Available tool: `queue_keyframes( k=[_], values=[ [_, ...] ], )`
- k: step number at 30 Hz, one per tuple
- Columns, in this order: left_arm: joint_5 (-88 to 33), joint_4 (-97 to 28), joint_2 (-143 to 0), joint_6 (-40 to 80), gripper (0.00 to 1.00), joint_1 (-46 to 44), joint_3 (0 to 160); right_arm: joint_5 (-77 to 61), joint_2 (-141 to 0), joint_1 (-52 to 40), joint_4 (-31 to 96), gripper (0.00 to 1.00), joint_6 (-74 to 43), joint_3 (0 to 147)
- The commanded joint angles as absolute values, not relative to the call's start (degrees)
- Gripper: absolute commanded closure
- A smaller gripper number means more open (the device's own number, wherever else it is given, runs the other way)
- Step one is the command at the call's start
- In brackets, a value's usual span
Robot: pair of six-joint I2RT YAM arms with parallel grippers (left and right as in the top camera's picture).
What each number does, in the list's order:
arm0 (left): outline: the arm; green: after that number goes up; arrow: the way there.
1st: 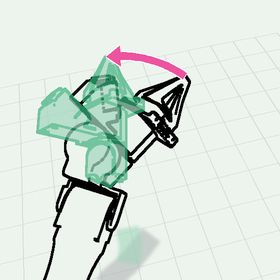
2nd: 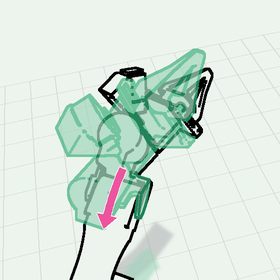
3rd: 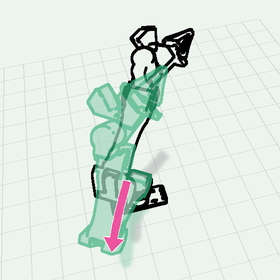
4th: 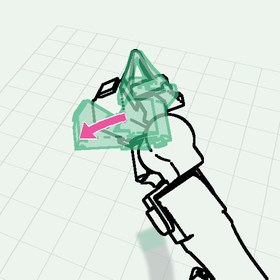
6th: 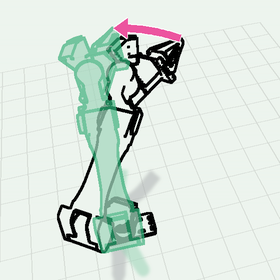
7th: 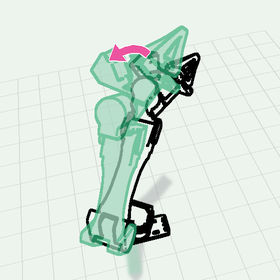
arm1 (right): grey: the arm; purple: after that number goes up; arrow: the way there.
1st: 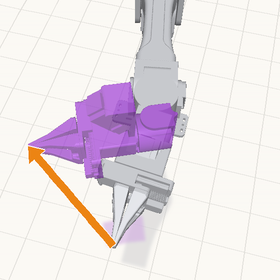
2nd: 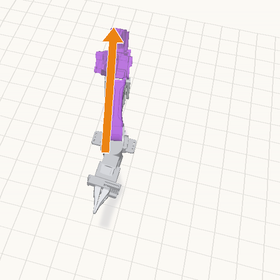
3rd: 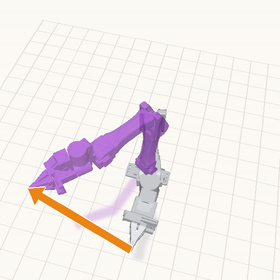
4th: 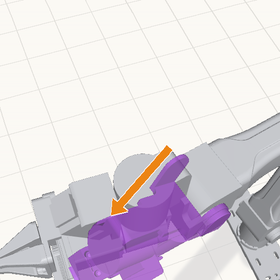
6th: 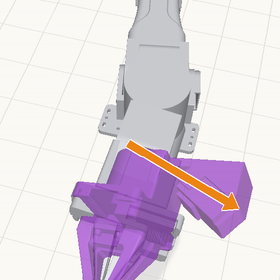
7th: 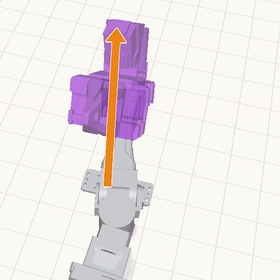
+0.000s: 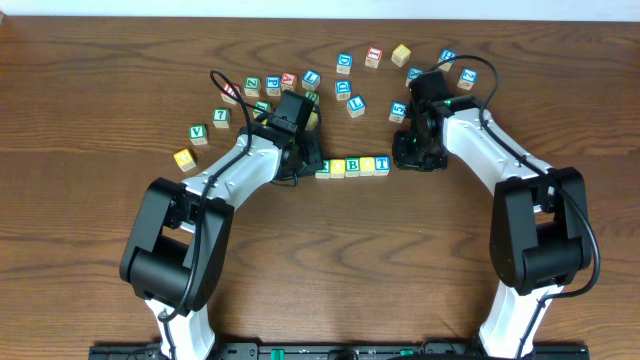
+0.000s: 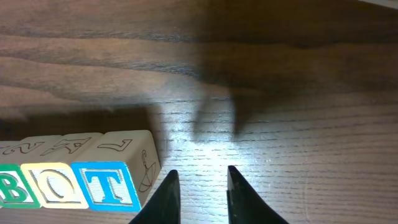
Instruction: Spell out ROBOT
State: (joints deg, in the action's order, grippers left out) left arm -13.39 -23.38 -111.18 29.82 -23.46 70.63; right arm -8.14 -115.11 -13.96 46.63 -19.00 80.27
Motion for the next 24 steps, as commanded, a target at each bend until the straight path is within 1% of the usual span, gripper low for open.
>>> queue_keyframes(
  k=[1, 12, 24],
  values=[
    [-13.5, -23.2, -111.7, 30.1, 0.93, -23.5, 70.4, -8.6, -114.2, -15.1, 46.4, 0.82, -18.6, 80.0],
    [-13.5, -23.0, -111.7, 29.6, 0.92, -23.5, 70.4, -8.6, -114.4, -17.3, 44.6, 0.83, -18.6, 79.9],
    [-13.5, -21.9, -111.7, 28.6, 0.92, -23.6, 70.4, -8.5, -114.4, -17.4, 44.8, 0.83, -18.6, 79.9]
  ],
)
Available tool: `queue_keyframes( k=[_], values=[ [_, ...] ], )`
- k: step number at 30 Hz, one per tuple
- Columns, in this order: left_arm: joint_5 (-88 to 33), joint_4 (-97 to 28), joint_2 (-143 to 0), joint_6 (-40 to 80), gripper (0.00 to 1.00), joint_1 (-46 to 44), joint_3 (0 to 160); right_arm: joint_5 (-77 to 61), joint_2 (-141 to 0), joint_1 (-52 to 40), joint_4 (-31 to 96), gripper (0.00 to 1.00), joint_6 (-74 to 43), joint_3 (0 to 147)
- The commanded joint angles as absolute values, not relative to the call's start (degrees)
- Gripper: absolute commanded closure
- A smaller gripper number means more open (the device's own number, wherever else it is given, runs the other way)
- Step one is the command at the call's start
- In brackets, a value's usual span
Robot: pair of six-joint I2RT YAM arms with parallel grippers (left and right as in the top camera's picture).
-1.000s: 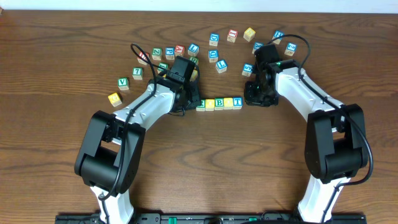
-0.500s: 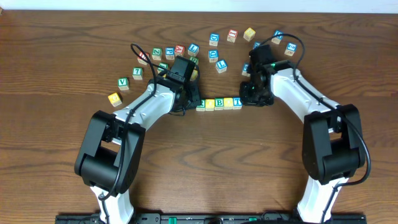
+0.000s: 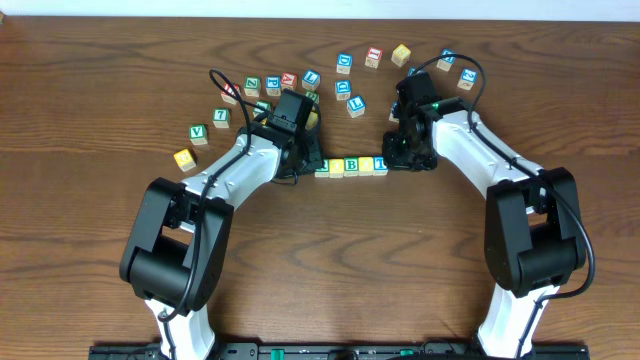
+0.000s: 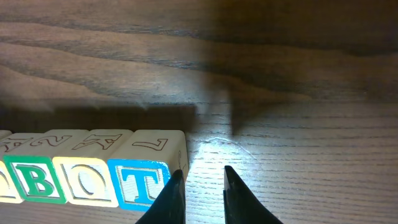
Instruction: Spell out ROBOT
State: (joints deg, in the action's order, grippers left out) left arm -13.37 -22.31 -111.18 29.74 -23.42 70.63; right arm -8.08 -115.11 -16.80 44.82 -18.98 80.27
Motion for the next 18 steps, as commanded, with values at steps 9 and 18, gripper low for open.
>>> queue_keyframes(
  k=[9, 18],
  values=[
    [-13.5, -22.0, -111.7, 28.6, 0.92, -23.6, 70.4, -8.5, -114.4, -17.5, 45.0, 0.8, -18.6, 79.9],
    [-13.5, -22.2, -111.7, 28.6, 0.92, -23.6, 70.4, -6.5, -114.4, -16.4, 44.6, 0.8, -18.6, 79.9]
  ],
)
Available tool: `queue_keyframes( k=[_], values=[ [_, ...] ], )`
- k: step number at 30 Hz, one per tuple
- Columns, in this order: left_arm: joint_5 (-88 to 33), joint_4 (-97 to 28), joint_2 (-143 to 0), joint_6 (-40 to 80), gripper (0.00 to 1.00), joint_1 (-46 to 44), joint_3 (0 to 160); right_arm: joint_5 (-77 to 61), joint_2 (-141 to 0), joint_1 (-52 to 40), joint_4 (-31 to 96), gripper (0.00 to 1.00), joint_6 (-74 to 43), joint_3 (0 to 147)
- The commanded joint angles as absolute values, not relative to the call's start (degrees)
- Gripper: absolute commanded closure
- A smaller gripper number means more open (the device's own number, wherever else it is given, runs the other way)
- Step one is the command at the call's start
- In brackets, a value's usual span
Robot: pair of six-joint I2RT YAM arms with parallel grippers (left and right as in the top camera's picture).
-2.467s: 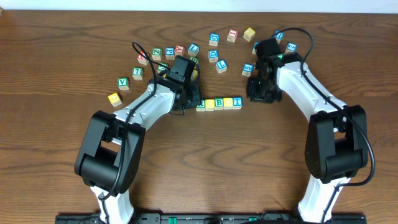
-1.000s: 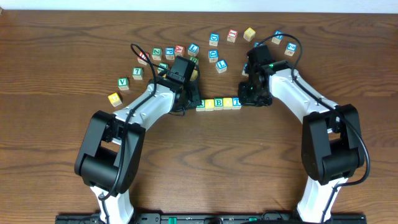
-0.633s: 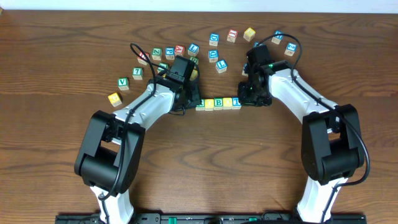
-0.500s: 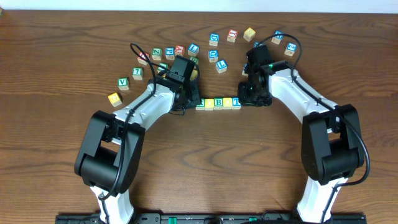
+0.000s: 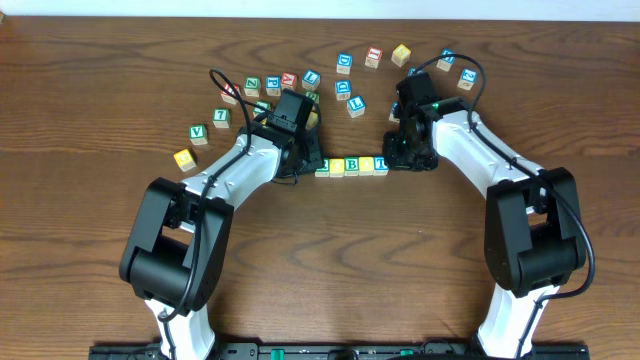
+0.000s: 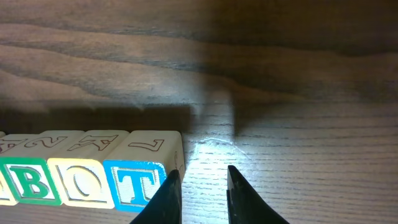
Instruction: Spell out ROBOT
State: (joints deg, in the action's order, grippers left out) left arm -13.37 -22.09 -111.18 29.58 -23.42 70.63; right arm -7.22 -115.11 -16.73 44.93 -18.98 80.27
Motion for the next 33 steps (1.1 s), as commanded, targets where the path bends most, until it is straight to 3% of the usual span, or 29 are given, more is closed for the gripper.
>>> queue_keyframes(
  k=[1, 21, 33],
  values=[
    [-13.5, -22.3, -111.7, 28.6, 0.92, -23.6, 70.4, -6.5, -114.4, -16.3, 44.6, 0.8, -18.6, 79.9],
    [-11.2, -23.4, -111.4, 28.6, 0.92, -22.3, 70.5, -6.6, -114.1, -13.4, 45.8, 0.83, -18.6, 79.9],
    [-10.7, -37.8, -101.7, 21.0, 0.92, -12.6, 76.8, -6.5, -106.0, -9.1, 53.5, 0.8, -17.6, 81.9]
  ],
)
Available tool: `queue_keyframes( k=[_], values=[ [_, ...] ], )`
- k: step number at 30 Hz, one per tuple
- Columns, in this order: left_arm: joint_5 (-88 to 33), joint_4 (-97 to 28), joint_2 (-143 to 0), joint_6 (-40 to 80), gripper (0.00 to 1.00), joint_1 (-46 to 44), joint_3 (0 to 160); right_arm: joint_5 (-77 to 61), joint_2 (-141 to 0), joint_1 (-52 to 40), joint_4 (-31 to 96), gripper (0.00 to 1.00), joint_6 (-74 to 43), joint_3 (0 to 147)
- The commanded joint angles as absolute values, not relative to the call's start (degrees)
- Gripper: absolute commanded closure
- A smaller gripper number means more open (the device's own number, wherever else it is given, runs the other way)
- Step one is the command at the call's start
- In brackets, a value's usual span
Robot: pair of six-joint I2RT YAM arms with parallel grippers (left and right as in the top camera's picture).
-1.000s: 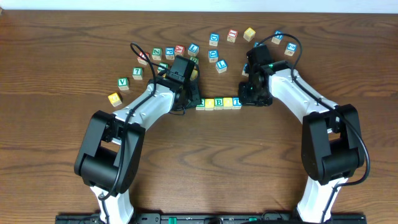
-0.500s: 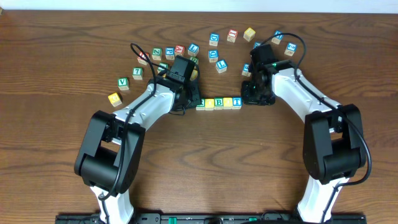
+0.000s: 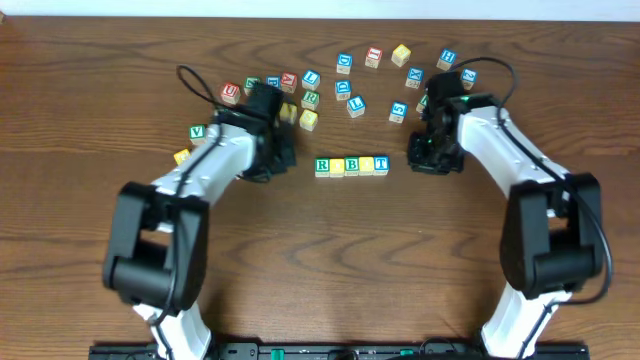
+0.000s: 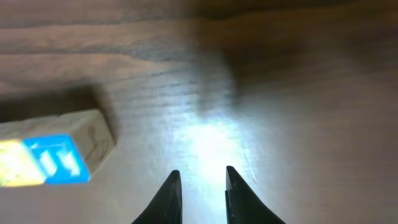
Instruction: Spell out ROBOT
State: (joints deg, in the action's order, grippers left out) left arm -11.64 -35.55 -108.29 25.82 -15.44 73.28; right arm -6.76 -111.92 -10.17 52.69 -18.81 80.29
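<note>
Five letter blocks stand in a row point(image 3: 351, 165) mid-table, reading R, O, B, O, T from left to right. The blue T block point(image 3: 381, 164) is the right end. In the right wrist view the T block point(image 4: 59, 158) lies blurred at the left, clear of the fingers. My right gripper point(image 3: 425, 160) point(image 4: 200, 186) sits a short way right of the row, its fingers a narrow gap apart over bare wood. My left gripper point(image 3: 277, 152) is left of the green R block point(image 3: 322, 166), apart from it. Its fingers are dark and unclear from above.
Several loose letter blocks lie scattered behind the row, from a red U block point(image 3: 229, 92) on the left to a blue block point(image 3: 467, 75) at the right. A green V block point(image 3: 197, 132) and a yellow block point(image 3: 182, 157) lie at the far left.
My right gripper has drawn back to the right, leaving a clear gap to the T block. The left arm has swung left, away from the R end. The row stayed in place.
At first my right gripper was just right of the T block, with the left gripper at the row's left end. Then the right fingers were up against the T block's side and stayed there. Now both grippers stand off and the row is free.
</note>
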Motion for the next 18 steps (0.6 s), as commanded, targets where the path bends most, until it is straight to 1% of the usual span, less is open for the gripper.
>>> queue_keyframes(
  k=[1, 4, 6, 8, 9, 10, 11, 12, 13, 14, 15, 16, 18],
  values=[
    [-10.7, -38.5, -100.0, 20.3, 0.92, -11.6, 76.8, -6.5, -103.9, -8.8, 54.3, 0.78, -17.0, 81.9],
    [-10.4, -40.3, -95.4, 19.9, 0.88, -8.3, 76.8, -5.7, -98.8, -7.8, 56.3, 0.72, -16.6, 81.9],
    [-10.4, -41.3, -92.9, 19.9, 0.77, -6.2, 76.8, -5.0, -94.9, -7.1, 57.8, 0.65, -16.6, 81.9],
    [-10.4, -42.5, -90.8, 19.9, 0.75, -4.2, 76.8, -4.8, -91.2, -6.3, 59.4, 0.59, -16.6, 81.9],
    [-10.4, -43.3, -90.1, 19.9, 0.66, -3.4, 76.8, -4.6, -89.0, -5.8, 60.5, 0.55, -16.6, 81.9],
    [-10.4, -44.0, -89.5, 19.9, 0.51, -2.8, 76.8, -4.4, -87.2, -5.5, 61.3, 0.52, -16.6, 81.9],
    [-10.4, -44.8, -89.2, 19.9, 0.47, -2.2, 76.8, -4.4, -85.4, -5.2, 62.2, 0.46, -16.2, 81.9],
    [-10.4, -45.2, -89.1, 19.9, 0.35, -1.8, 76.8, -4.4, -83.3, -4.9, 63.0, 0.39, -15.3, 81.9],
    [-10.4, -45.4, -89.1, 19.9, 0.02, -1.7, 76.8, -4.4, -81.6, -4.8, 63.7, 0.35, -14.5, 81.9],
    [-10.4, -45.4, -89.1, 19.9, 0.02, -1.6, 76.8, -4.2, -80.0, -4.7, 64.3, 0.27, -13.7, 81.9],
    [-10.4, -45.4, -89.2, 19.9, 0.02, -1.6, 76.8, -3.8, -78.3, -4.7, 65.0, 0.22, -13.4, 81.9],
    [-10.5, -45.4, -89.2, 20.1, 0.02, -1.6, 76.8, -3.3, -77.1, -4.7, 65.4, 0.19, -13.4, 81.9],
    [-10.5, -44.6, -89.2, 22.6, 0.02, -1.7, 76.8, -2.7, -74.2, -4.7, 66.2, 0.1, -13.4, 81.9]
  ],
)
